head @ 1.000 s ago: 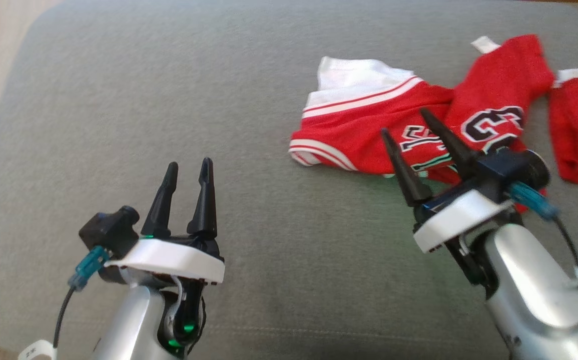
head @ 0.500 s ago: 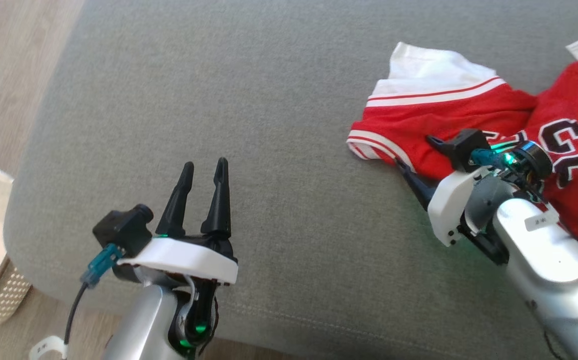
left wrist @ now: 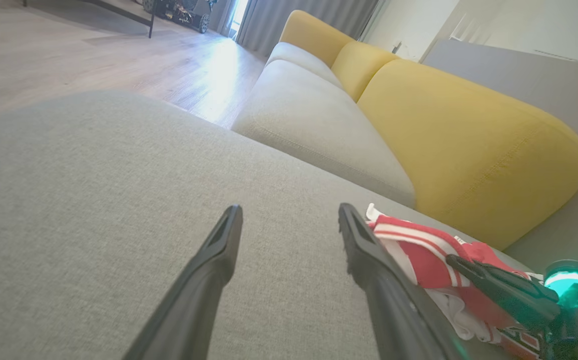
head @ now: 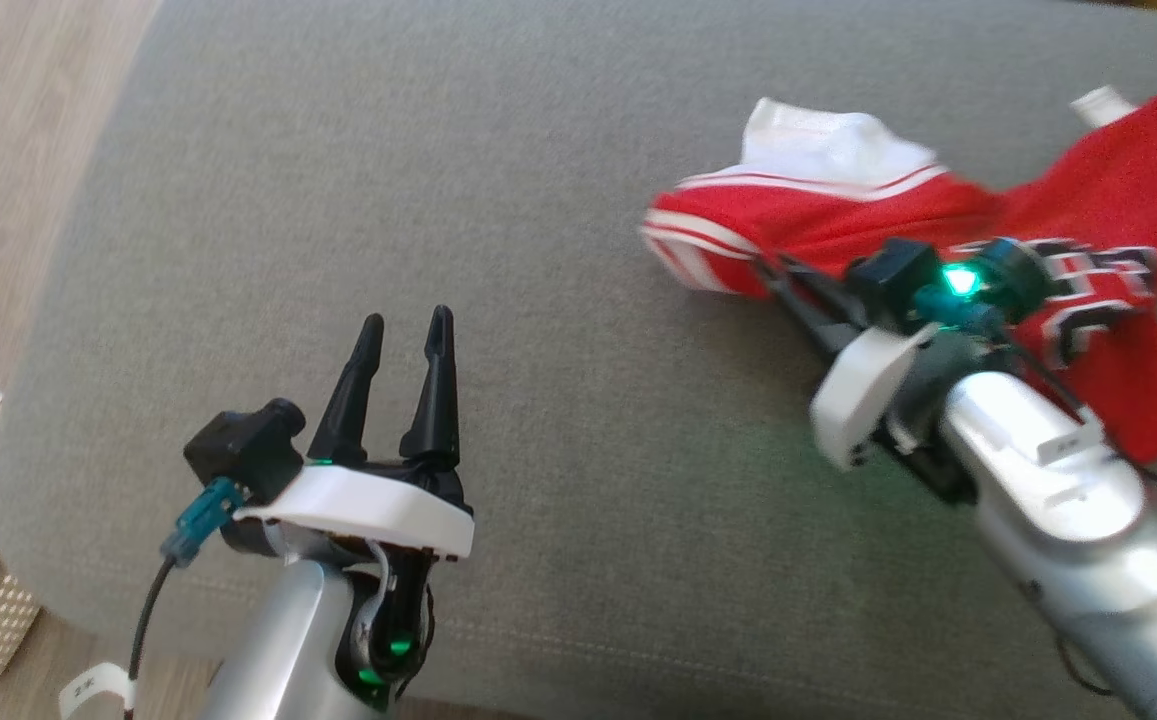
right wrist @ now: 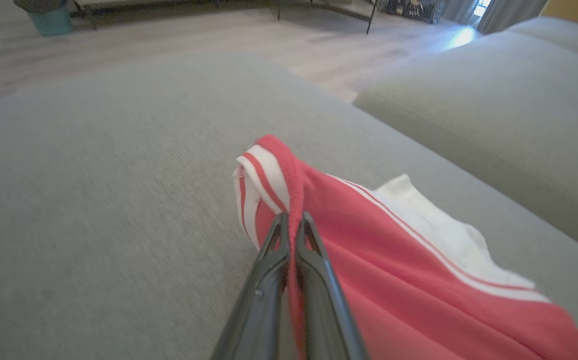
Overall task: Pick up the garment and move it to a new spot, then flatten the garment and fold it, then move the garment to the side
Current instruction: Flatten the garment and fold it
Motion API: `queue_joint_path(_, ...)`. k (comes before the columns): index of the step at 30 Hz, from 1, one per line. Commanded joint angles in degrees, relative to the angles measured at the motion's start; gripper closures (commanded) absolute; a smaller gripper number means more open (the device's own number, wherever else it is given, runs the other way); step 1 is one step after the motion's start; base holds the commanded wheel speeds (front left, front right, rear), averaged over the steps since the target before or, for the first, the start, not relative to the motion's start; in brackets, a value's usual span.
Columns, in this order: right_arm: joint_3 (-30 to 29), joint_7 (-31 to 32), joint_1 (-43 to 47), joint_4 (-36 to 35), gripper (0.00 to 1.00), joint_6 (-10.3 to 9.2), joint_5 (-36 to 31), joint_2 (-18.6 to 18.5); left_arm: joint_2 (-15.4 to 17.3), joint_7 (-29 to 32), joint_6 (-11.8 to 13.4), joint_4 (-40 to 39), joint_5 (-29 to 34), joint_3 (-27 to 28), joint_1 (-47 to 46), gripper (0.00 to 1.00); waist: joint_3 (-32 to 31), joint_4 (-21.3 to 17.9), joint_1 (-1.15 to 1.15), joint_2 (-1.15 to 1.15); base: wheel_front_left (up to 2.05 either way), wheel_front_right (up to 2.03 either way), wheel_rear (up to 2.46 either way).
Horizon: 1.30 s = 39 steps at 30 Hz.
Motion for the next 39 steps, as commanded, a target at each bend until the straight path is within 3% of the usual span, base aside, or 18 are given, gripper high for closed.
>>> queue_joint_path(1,0.92,-1.27,-1.16,-3.20,1.00,-0.04,0.84,1.22,0.42,-0.70,-0.28,-1.55,0.54,2.26,-1.64,0.00,-1.55,-1.28,0.00,0.00,0.00,0.00,0.00)
queue_joint_path(8,3.78,-2.52,-0.52,-16.81,1.00,-0.04,5.24,0.88,0.42,-0.70,-0.70,-0.70,1.08,3.42,0.34,0.00,-5.53,-3.74,0.00,0.00,0.00,0.00,0.00)
queue_joint_path(12,1.23,0.25,0.36,-24.07,1.00,-0.04,5.50,-1.02,0.42,-0.70,-0.92,-0.79,1.17,3.70,1.15,0.00,-6.14,-4.39,0.00,0.00,0.00,0.00,0.00)
queue_joint_path(16,-3.40,3.66,-0.75,-26.68,1.00,-0.04,3.63,-3.30,0.42,-0.70,-1.10,-1.61,0.60,2.11,0.22,0.00,-3.77,-2.69,0.00,0.00,0.00,0.00,0.00)
queue_joint_path(23,-5.50,4.67,-10.52,-18.17,1.00,-0.04,3.38,-6.96,0.42,-0.70,-0.25,-2.99,-1.40,-1.47,-2.62,0.00,3.25,2.96,0.00,0.00,0.00,0.00,0.00)
queue_joint_path(32,-3.44,0.61,-23.92,6.92,1.00,-0.04,0.17,-7.64,0.42,-0.70,0.81,-4.49,-3.93,-5.25,-4.51,0.00,8.69,8.44,0.00,0.00,0.00,0.00,0.00)
queue_joint_path(33,-3.40,0.44,-24.73,9.97,0.75,-0.04,-0.30,-7.28,0.42,-0.70,0.88,-4.54,-4.00,-5.45,-4.58,0.00,8.84,8.60,0.00,0.00,0.00,0.00,0.00)
queue_joint_path(34,-3.32,0.14,-25.44,12.76,0.11,-0.04,-0.97,-6.89,0.42,-0.70,0.97,-4.54,-4.03,-5.59,-4.66,0.00,8.93,8.66,0.00,0.00,0.00,0.00,0.00)
queue_joint_path(35,-3.54,-0.03,-25.95,15.50,0.00,-0.04,-1.33,-6.29,0.42,-0.70,1.09,-4.51,-4.04,-5.71,-4.75,0.00,8.96,8.63,0.00,0.00,0.00,0.00,0.00)
queue_joint_path(39,-2.77,-1.52,-26.48,20.83,0.00,-0.04,-1.67,-4.05,0.42,-0.70,1.32,-4.31,-3.92,-6.06,-5.13,0.00,8.61,7.95,0.00,0.00,0.00,0.00,0.00)
